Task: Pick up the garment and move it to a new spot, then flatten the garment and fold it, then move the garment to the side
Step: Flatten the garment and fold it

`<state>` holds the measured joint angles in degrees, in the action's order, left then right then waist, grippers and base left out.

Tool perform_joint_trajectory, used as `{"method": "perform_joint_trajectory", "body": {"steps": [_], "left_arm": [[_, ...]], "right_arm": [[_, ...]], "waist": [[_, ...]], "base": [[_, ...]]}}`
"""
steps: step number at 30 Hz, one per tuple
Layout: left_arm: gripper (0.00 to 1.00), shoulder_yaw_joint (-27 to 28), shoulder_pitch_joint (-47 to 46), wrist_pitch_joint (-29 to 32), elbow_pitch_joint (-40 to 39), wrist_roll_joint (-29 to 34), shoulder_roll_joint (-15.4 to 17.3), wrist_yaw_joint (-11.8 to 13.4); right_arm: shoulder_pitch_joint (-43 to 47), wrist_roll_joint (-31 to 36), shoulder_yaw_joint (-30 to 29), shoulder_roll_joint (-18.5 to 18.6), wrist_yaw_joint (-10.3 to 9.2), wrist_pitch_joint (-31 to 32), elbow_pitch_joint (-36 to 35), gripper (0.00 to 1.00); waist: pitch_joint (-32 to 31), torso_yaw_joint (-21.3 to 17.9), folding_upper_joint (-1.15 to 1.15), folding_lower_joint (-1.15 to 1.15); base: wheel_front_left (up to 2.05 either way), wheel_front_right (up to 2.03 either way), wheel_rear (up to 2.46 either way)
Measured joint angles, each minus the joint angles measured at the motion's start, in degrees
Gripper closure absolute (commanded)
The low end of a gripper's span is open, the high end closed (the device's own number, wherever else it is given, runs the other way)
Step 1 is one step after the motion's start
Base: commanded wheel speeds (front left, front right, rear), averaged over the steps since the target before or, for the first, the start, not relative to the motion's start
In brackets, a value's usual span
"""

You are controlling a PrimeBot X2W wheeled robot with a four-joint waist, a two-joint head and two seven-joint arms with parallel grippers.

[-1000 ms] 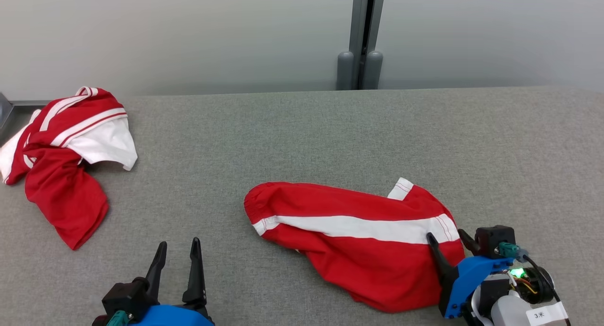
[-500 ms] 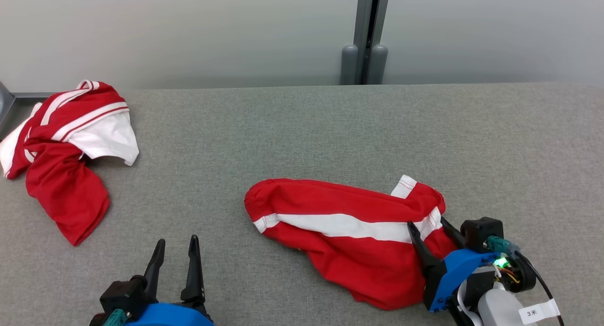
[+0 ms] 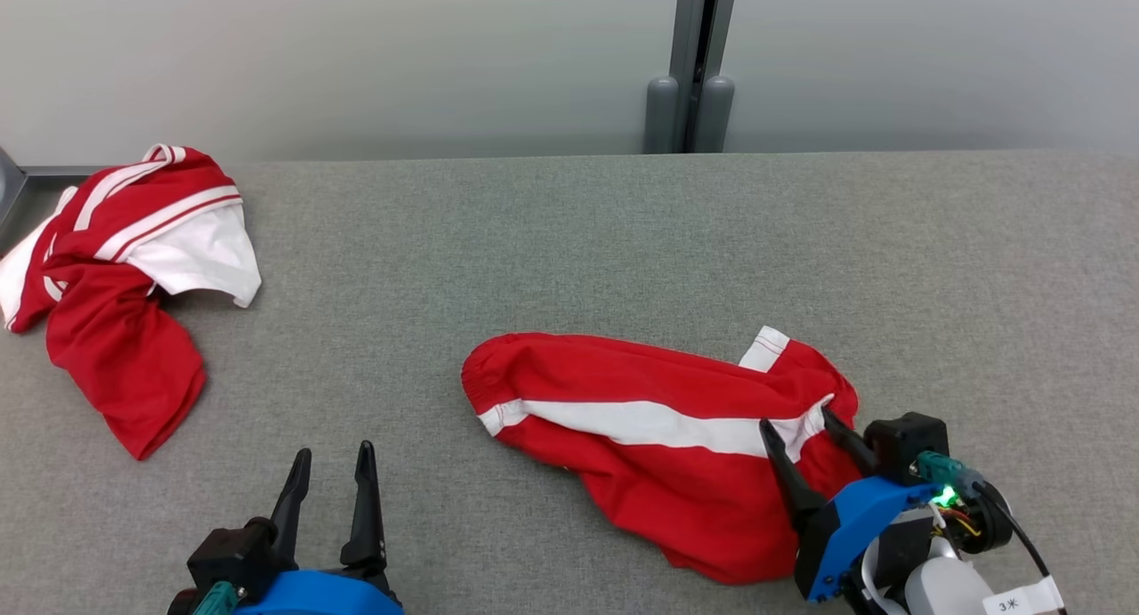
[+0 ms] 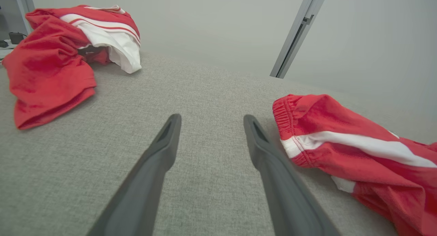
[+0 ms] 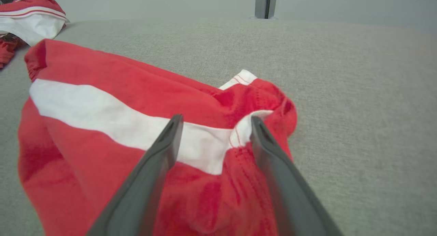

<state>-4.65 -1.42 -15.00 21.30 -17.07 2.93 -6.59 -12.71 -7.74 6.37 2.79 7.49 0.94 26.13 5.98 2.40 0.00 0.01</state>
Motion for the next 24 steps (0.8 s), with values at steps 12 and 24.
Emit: {"method": "perform_joint_trajectory", "body": {"steps": [12, 24], "left_arm": [[0.0, 0.0, -0.8, 0.0, 0.1, -0.1, 0.0, 0.0], [0.0, -1.1, -1.3, 0.0, 0.6, 0.0, 0.0, 0.0]], "right_arm": [[1.8, -1.8, -1.0, 0.0, 0.0, 3.2, -3.1, 0.0], [-2.3, -5.1, -3.6, 0.3, 0.0, 8.0, 1.6, 1.0]], "waist": [[0.9, -0.2, 0.0, 0.0], [1.0, 0.3, 0.0, -0.01]], "base": [[0.0, 0.0, 0.0], [0.0, 0.0, 0.0]]}}
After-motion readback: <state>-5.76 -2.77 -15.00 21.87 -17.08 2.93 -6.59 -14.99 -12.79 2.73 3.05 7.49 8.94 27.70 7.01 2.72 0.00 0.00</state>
